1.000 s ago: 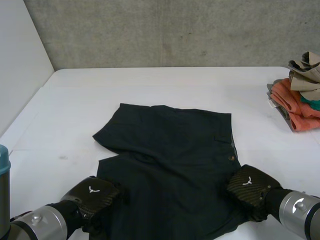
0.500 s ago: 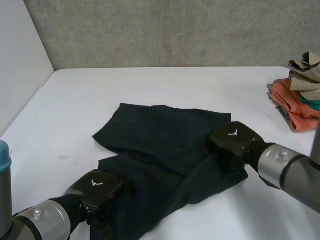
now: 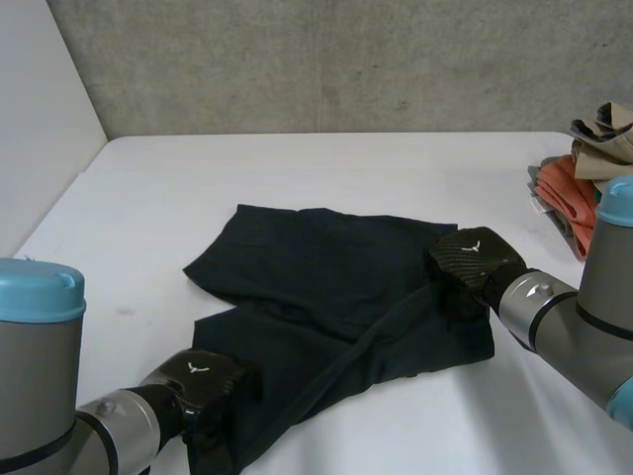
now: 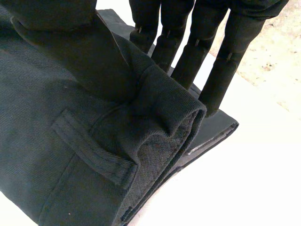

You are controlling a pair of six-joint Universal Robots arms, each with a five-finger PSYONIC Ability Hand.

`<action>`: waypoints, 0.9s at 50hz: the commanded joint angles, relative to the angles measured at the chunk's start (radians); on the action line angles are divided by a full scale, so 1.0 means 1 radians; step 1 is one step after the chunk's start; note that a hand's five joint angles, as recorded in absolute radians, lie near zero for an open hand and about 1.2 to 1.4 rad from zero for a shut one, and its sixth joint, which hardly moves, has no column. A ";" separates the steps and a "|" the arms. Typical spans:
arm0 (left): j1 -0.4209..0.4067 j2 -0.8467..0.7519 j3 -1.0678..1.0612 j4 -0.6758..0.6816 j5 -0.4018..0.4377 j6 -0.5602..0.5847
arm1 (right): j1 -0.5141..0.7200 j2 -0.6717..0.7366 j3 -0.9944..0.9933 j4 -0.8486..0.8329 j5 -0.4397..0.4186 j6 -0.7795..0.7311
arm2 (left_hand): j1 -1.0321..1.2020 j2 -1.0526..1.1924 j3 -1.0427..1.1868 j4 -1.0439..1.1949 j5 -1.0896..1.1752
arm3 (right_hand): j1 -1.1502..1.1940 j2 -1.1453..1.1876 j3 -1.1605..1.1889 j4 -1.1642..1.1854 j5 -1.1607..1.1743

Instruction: Fold the laundry.

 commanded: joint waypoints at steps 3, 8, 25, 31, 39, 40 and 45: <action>0.020 0.116 0.021 -0.054 -0.023 -0.064 | 0.007 0.000 0.012 -0.006 0.000 -0.002 | -0.092 -0.093 -0.094 -0.100 -0.099 | 0.300 0.234 0.213 0.201 0.212; 0.003 0.119 -0.025 -0.095 -0.008 -0.107 | 0.007 -0.002 0.008 -0.006 0.001 0.000 | -0.092 -0.093 -0.094 -0.100 -0.099 | 0.300 0.234 0.213 0.201 0.212; -0.079 -0.075 0.007 0.064 -0.233 -0.094 | -0.012 -0.045 0.037 0.020 -0.005 0.014 | 0.921 0.920 0.918 0.913 0.913 | 0.300 0.234 0.213 0.201 0.212; -0.129 0.046 -0.029 0.021 -0.211 -0.068 | -0.015 -0.138 0.136 0.244 -0.078 -0.247 | 0.921 0.920 0.918 0.913 0.913 | 0.300 0.234 0.213 0.201 0.212; -0.082 0.142 -0.092 -0.118 -0.097 0.067 | -0.085 -0.209 0.302 0.556 -0.091 -0.715 | 0.921 0.920 0.918 0.913 0.913 | 0.300 0.234 0.213 0.201 0.212; -0.076 0.141 -0.091 -0.128 -0.094 0.080 | -0.082 -0.207 0.301 0.545 -0.095 -0.704 | 0.921 0.920 0.918 0.913 0.913 | 0.300 0.234 0.213 0.201 0.212; -0.048 0.032 0.009 -0.132 -0.095 0.147 | -0.051 -0.143 0.212 0.443 -0.101 -0.550 | 0.921 0.920 0.918 0.913 0.913 | 0.300 0.234 0.213 0.201 0.212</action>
